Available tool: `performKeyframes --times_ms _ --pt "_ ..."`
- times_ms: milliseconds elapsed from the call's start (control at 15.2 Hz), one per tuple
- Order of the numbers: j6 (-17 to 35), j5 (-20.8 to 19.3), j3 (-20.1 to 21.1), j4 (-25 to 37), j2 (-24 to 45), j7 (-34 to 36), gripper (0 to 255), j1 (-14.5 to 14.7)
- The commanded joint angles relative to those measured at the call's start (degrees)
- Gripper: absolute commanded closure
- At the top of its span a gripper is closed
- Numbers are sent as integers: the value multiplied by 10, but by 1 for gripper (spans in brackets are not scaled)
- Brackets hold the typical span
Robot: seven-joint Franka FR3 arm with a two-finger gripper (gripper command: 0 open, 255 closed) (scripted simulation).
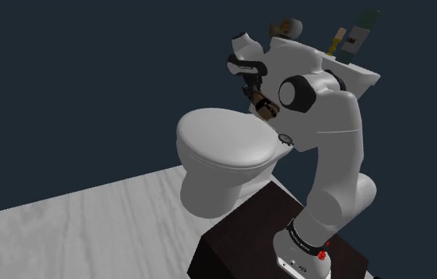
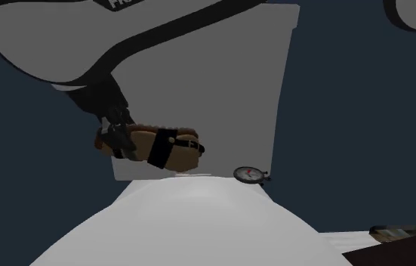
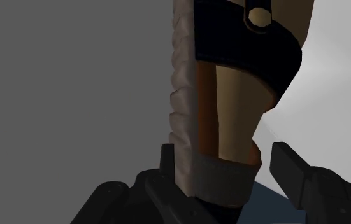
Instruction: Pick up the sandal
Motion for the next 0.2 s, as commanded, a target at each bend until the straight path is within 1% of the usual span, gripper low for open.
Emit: performKeyframes --times_ms 0,132 --pt "-12 0 -2 15 0 -8 255 -2" --pt "-13 0 -2 16 0 -9 255 -1"
